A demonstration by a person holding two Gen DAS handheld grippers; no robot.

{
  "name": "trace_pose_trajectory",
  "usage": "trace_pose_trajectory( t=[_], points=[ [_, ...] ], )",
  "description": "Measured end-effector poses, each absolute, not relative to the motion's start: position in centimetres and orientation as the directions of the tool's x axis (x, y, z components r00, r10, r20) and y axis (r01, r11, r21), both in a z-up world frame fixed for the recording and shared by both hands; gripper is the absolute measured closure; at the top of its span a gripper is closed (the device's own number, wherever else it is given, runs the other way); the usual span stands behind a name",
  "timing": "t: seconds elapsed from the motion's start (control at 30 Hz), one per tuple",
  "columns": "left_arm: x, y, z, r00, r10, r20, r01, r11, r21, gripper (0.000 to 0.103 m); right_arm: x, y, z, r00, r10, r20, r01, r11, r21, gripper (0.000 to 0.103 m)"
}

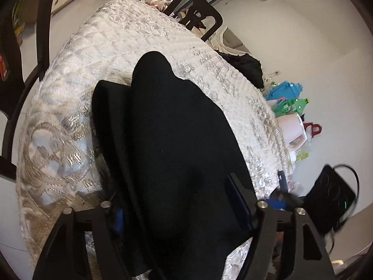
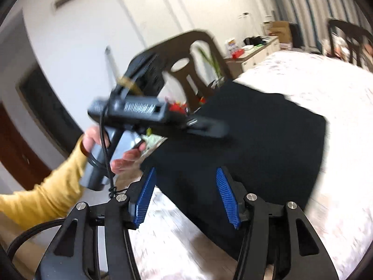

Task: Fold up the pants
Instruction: 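Grasp the folded pants with both grippers and straighten the stack, then lift the folded black pants with both grippers and carry them across the bedspread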

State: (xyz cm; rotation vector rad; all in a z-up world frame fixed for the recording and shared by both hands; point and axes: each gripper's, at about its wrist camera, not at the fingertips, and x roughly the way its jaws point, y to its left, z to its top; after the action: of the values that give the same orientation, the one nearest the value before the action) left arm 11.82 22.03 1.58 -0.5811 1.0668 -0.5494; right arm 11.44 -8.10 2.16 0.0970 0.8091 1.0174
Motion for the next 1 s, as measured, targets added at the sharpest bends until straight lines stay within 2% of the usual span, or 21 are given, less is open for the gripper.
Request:
trace_pose_trajectory(
  t=[0.1,0.17,0.27,0.5,0.83,0.93,1.0],
  points=[
    [12.1,22.3,1.5,0.370,-0.662,-0.651,0.129,0.731,-0.670,0.039,12.8,-11.8,1.4,0.390,0.695,-0.604,-0.624,0.682,0.381,0.046],
    [12.1,22.4,1.5,0.367,-0.660,-0.655,0.133,0.735,-0.665,0.039,13.7,-13.3,0.4,0.425,0.631,-0.649,-0.538,0.753,0.380,0.046],
    [12.2,22.0,1.7,0.373,-0.644,-0.668,0.152,0.753,-0.640,0.039,15.5,-13.9,-1.2,0.342,0.678,-0.650,-0.495,0.718,0.489,0.046],
    [12.3,21.7,1.8,0.377,-0.638,-0.672,0.169,0.761,-0.627,0.039,18.7,-12.7,-2.7,0.233,0.760,-0.607,-0.478,0.633,0.609,0.046],
    [12.3,21.8,1.8,0.392,-0.647,-0.654,0.186,0.752,-0.633,0.039,19.9,-10.6,-2.7,0.180,0.782,-0.596,-0.495,0.596,0.633,0.043],
    [12.3,21.8,1.9,0.394,-0.644,-0.656,0.196,0.756,-0.624,0.039,19.9,-11.5,-3.2,0.182,0.805,-0.564,-0.453,0.578,0.679,0.047],
    [12.4,21.6,2.0,0.395,-0.636,-0.663,0.192,0.763,-0.617,0.039,19.8,-11.4,-3.2,0.187,0.797,-0.575,-0.446,0.590,0.673,0.048]
  ],
)
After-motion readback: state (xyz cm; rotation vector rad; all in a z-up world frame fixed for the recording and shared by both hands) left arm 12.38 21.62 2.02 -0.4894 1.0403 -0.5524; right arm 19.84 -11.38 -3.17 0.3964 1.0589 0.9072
